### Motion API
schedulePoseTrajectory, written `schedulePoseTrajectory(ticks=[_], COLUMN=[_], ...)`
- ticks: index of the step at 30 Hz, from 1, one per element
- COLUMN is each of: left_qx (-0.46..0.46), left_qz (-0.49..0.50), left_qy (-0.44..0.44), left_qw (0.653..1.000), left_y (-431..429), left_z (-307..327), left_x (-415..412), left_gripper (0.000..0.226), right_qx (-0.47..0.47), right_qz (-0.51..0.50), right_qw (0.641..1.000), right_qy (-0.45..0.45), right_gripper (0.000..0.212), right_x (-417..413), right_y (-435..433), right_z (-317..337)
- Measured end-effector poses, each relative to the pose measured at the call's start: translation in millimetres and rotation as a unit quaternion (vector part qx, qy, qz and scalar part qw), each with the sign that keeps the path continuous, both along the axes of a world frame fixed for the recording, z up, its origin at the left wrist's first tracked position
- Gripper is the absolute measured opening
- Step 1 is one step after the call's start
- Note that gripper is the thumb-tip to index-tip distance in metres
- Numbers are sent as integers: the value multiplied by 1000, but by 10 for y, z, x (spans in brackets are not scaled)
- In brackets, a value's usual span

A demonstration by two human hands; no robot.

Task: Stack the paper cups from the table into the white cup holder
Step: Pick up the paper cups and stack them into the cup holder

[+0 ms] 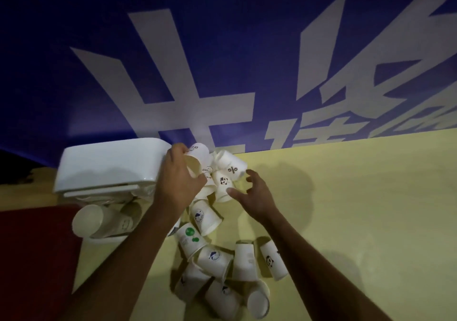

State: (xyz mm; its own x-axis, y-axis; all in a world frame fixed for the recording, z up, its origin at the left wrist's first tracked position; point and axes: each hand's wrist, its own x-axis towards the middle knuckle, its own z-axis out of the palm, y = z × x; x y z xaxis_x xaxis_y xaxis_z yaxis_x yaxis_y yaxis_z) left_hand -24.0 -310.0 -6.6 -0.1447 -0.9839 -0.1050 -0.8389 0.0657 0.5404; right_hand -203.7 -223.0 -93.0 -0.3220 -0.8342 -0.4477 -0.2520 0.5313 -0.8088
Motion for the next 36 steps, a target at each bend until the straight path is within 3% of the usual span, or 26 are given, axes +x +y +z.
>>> schedulePoseTrajectory(ticks=[4,10,13,17,22,27,30,33,36], left_qx=[-34,18,30,32,27,10,13,4,1], left_qz=[-22,-9,16,4,-16,-28,-34,-45,-51], left_qy=[59,22,39,47,59,93,130,157,190], left_qw=[997,1000,999,998,998,995,991,987,981], left_y=[307,390,389,390,440,570,676,750,786], left_z=[123,115,101,100,167,174,154,131,164], left_x=[192,322,343,413,570,857,1069,1341,1699], left_gripper=[72,79,79,79,80,80,78,75,77], right_qx=[-6,52,16,-49,-49,-72,-103,-125,-137], right_qz=[-64,-80,-11,63,77,-5,-67,-123,-127], right_qw=[997,994,993,973,960,971,975,981,982], right_qy=[-51,50,114,216,263,228,186,82,-37], right_gripper=[83,97,100,87,49,50,38,23,34], right_x=[1,-338,-404,-228,-100,-221,-136,185,706], right_y=[-377,-684,-760,-840,-894,-514,-189,104,258], right_z=[-228,-568,-576,-495,-395,-87,244,575,854])
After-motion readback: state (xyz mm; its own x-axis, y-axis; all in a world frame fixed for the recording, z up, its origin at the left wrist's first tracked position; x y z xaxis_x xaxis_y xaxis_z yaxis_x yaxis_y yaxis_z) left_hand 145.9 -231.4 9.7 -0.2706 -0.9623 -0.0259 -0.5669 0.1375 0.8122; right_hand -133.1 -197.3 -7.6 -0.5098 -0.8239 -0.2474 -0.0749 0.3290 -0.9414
